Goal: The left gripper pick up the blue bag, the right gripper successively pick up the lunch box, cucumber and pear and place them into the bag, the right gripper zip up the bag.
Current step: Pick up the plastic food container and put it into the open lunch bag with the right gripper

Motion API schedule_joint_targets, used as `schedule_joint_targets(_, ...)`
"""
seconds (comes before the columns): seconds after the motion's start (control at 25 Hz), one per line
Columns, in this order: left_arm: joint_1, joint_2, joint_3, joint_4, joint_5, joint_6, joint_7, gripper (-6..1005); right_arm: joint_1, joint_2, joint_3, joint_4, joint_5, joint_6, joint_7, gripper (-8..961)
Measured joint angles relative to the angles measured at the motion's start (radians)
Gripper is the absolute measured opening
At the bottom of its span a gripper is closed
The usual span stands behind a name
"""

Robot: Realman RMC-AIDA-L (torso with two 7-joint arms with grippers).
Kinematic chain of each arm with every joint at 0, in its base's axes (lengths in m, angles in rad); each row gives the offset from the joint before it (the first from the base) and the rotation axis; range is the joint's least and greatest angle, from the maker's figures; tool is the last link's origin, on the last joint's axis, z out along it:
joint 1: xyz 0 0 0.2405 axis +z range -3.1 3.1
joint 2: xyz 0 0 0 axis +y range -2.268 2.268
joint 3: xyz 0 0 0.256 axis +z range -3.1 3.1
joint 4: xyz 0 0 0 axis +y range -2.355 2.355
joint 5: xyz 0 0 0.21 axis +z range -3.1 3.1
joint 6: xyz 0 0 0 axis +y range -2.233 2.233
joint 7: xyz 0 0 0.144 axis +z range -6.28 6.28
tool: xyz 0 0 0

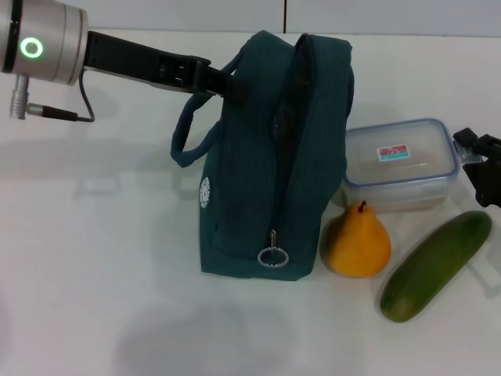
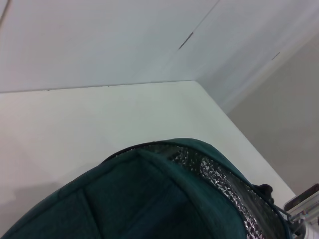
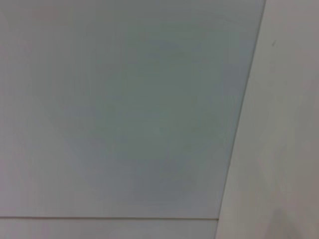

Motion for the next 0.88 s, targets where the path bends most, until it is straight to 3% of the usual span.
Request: schedule_joint_targets(0.88,0.007,-0.009,0.002,0.002,-0.013,-0.002,0.036,66,-0.029,0.000,0.002,0.027,0.010,-0.023,0.229,91)
